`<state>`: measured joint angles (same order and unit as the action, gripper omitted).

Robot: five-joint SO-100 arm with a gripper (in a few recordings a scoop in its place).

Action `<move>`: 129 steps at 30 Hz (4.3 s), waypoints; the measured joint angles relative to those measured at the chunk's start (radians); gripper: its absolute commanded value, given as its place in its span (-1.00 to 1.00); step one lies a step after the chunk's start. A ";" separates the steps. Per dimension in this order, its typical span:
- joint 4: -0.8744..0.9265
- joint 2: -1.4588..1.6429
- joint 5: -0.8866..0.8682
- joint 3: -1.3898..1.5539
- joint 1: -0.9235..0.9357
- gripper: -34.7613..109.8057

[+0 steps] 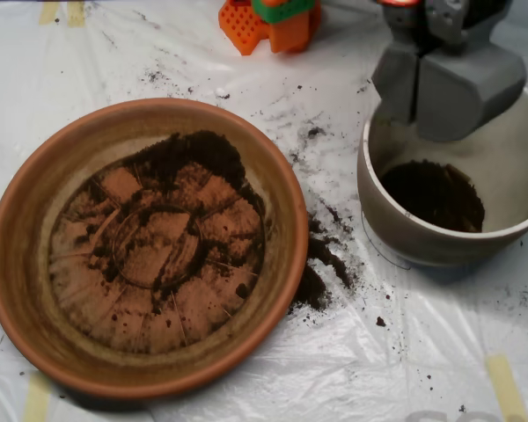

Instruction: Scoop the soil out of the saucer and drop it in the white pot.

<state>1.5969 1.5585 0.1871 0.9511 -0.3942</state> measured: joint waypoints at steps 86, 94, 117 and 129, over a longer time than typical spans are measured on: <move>-0.571 1.715 -0.091 2.068 0.118 -0.52; -0.580 1.715 -0.081 2.123 0.086 -0.49; -0.580 1.715 -0.081 2.123 0.086 -0.50; -0.580 1.715 -0.081 2.123 0.086 -0.51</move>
<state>1.0170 3.2735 0.1058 3.0741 -0.3083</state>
